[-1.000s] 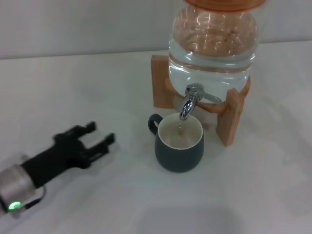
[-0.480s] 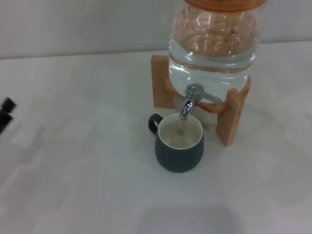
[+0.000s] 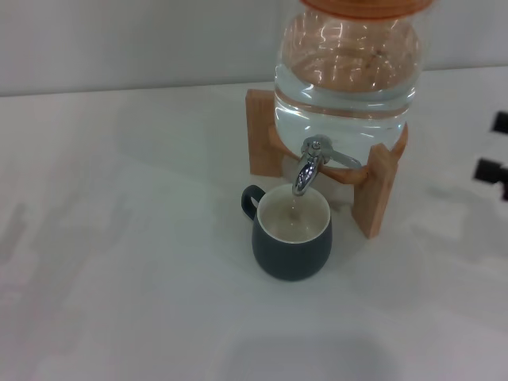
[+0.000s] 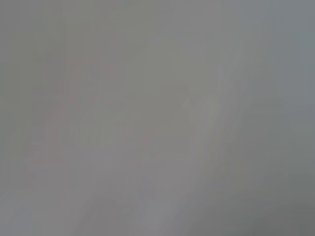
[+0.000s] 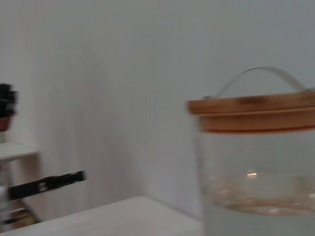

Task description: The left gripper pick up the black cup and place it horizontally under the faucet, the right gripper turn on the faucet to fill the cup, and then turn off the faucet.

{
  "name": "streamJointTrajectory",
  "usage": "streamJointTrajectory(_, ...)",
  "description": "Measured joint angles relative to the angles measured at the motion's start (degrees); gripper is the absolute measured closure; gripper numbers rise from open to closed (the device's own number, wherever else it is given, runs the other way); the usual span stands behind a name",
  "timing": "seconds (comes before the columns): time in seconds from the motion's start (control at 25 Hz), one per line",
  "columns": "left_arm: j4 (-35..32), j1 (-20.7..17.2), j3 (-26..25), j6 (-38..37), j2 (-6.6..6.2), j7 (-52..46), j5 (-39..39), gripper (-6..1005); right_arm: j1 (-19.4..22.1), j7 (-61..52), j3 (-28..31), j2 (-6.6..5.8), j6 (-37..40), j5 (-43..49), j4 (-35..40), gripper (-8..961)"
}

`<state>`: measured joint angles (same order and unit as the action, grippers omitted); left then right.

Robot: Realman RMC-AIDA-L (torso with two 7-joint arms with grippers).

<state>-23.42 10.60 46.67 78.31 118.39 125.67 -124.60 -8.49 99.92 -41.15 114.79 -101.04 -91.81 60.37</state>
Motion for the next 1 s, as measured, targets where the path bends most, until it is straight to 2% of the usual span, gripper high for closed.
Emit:
streamJointTrajectory(0.2,0.0,0.1,0.0,0.0,0.0,-0.1,-0.1,313,-0.7,-1.7,-7.1,0.15,0.6,-0.3,1.2,145)
streamJointTrajectory(0.44,0.0,0.1,0.0,0.3,0.01,-0.1,-0.1,313,-1.4,-2.5,-12.7,0.26,2.1,-0.7,1.0,145)
streamJointTrajectory(0.64,0.0,0.0,0.0,0.3,0.21,-0.1,-0.2,313,-1.9,-3.6,-17.7,0.26,7.5,-0.8,2.0,145)
streamJointTrajectory(1.0,0.0,-0.7,0.0,0.5,0.44,-0.1,0.1,314,-2.9,-5.9,-22.3,0.22,13.3,0.2,3.0,145)
